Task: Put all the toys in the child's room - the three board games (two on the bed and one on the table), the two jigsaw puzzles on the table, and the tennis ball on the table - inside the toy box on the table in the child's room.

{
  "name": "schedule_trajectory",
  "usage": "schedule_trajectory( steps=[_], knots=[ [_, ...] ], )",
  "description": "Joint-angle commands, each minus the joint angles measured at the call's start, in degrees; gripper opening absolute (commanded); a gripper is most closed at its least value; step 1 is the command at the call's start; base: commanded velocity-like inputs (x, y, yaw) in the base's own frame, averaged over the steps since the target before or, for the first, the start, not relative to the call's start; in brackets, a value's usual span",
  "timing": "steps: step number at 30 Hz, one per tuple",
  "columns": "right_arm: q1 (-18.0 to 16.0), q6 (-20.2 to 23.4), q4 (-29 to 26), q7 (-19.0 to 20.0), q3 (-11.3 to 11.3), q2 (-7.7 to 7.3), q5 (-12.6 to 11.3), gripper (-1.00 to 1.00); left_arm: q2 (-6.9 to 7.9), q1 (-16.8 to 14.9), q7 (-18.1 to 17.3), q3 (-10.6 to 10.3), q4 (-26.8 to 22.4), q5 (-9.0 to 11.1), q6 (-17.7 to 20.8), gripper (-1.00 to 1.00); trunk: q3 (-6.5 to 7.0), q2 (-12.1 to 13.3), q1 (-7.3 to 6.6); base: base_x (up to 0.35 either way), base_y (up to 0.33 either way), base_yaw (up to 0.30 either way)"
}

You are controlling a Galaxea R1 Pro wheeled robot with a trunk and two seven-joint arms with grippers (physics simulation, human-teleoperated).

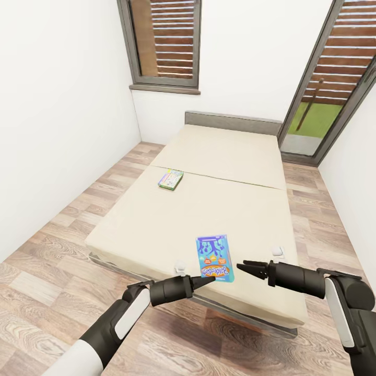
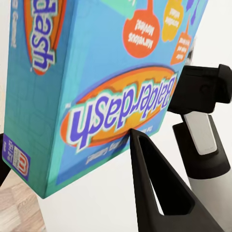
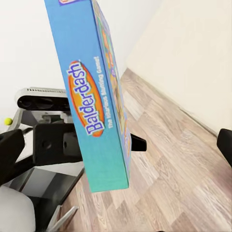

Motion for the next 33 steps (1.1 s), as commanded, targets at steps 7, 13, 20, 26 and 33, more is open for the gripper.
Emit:
schedule_trajectory(
  steps=[7,13,20,26,33],
  knots=[
    [0.0,0.2,0.0,0.7,0.0,-0.05,0.0,1.0,0.01,0.0,0.0,0.0,0.3,0.4,0.4,-1.0,-0.04,0.0,0.0,0.0,0.0,0.0],
    [0.0,0.2,0.0,0.9,0.0,-0.07,0.0,1.0,-0.04,-0.1,0.0,0.1,0.6,0.3,0.4,-1.0,-0.04,0.0,0.0,0.0,0.0,0.0],
    [0.0,0.2,0.0,0.9,0.0,-0.07,0.0,1.0,-0.18,-0.1,0.0,-0.1,0.7,0.3,0.4,-1.0,-0.04,0.0,0.0,0.0,0.0,0.0],
    [0.0,0.2,0.0,0.9,0.0,-0.06,0.0,1.0,-1.03,-0.1,0.0,-0.2,0.8,-1.0,0.4,-1.0,-0.04,0.0,0.0,0.0,0.0,0.0],
    [0.0,0.2,0.0,0.9,0.0,0.04,0.0,1.0,-2.44,-0.1,0.0,-0.3,0.8,-3.0,0.7,-1.0,-0.04,0.0,0.0,0.0,0.0,0.0]
  ],
)
